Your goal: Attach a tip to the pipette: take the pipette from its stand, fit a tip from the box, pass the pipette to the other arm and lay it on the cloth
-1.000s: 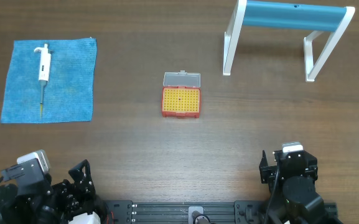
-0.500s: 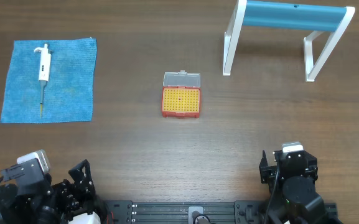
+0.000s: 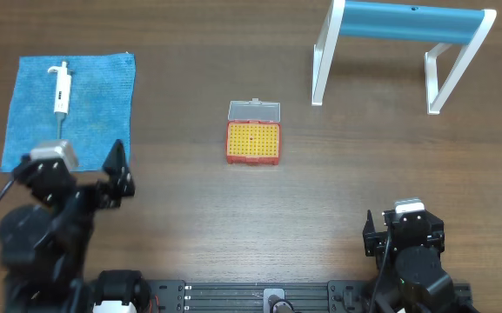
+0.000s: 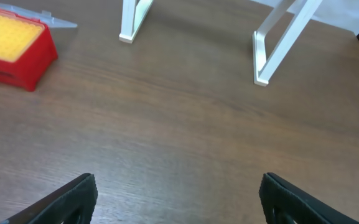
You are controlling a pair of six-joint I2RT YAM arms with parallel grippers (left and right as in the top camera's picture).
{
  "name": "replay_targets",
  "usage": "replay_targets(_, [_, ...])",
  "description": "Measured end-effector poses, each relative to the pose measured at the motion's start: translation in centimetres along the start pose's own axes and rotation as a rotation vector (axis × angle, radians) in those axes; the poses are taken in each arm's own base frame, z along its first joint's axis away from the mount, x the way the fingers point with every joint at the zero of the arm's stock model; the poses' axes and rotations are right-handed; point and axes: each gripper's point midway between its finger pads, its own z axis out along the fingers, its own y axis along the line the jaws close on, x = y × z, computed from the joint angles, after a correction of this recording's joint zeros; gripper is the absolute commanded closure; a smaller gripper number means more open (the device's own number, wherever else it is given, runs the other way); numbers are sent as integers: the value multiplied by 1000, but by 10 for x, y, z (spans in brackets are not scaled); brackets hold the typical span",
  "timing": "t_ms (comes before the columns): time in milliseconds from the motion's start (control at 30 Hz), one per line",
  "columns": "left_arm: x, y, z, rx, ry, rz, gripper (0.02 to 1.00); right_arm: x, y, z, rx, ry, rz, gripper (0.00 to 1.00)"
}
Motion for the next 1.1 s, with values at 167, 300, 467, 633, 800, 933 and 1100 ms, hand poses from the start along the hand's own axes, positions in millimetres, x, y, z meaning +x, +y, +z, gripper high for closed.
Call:
replay_targets(167, [-1, -1, 33, 53, -232, 1, 77, 0, 0, 0, 0, -1, 1, 154])
replay_targets(300, [6, -6, 27, 118, -404, 15, 77, 0, 0, 0, 1, 0, 0, 154])
replay_targets(467, [25, -6, 10, 148, -510, 25, 77, 0, 0, 0, 0, 0, 0, 154])
replay_targets(633, [71, 1, 23, 137, -417, 20, 73, 0, 0, 0, 0, 0, 0, 154])
replay_targets(800, [141, 13, 47, 94, -143, 4, 71, 0, 0, 0, 2, -1, 0, 154])
replay_targets(933, [141, 13, 46, 94, -144, 4, 73, 0, -1, 0, 4, 0, 0, 154])
replay_targets(1100, [141, 13, 46, 94, -145, 4, 73, 0, -1, 0, 4, 0, 0, 154])
